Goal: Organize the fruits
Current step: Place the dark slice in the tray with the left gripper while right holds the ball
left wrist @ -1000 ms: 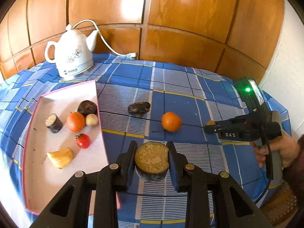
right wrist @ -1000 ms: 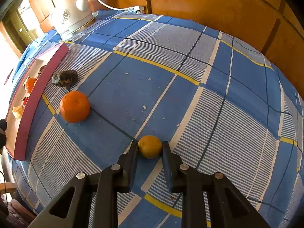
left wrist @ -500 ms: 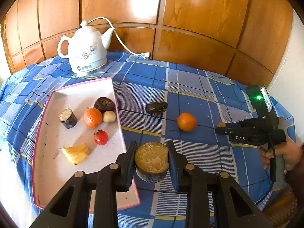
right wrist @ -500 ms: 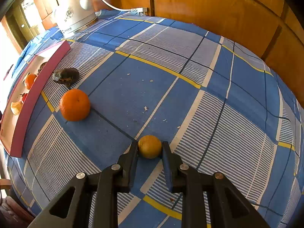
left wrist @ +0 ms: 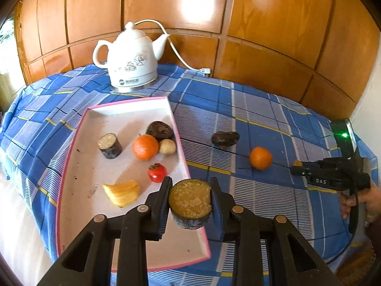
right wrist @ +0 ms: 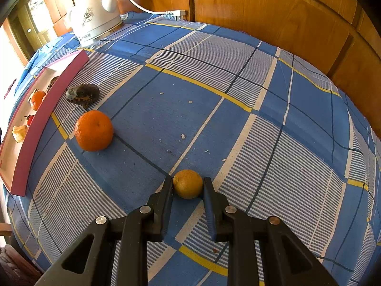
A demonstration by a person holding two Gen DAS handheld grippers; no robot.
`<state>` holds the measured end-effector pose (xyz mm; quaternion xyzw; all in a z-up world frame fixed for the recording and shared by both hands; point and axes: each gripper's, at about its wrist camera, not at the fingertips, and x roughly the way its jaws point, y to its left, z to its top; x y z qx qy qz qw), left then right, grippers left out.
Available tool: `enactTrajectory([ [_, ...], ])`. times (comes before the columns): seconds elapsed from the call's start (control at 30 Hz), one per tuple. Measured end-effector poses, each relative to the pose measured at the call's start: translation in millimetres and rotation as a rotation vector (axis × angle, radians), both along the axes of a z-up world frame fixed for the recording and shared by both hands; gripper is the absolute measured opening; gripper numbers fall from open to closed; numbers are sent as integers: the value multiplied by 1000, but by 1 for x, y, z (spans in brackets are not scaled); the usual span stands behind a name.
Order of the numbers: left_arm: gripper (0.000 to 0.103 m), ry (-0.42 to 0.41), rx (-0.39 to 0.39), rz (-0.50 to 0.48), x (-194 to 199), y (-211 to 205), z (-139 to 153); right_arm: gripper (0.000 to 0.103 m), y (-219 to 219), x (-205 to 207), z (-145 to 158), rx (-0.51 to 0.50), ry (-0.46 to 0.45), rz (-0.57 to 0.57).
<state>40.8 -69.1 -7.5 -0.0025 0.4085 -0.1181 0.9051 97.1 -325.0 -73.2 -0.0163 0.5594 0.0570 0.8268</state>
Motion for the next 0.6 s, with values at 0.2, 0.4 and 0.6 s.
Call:
enactTrajectory([
  [0.2, 31, 4, 6, 41, 8, 20, -3, 25, 1, 0, 0, -6, -2, 1],
  [0.4, 31, 28, -41, 136, 25, 69, -3, 25, 1, 0, 0, -8, -1, 2],
  [0.6, 31, 63, -52, 176, 53, 108, -12, 25, 1, 1, 0, -12, 2, -1],
])
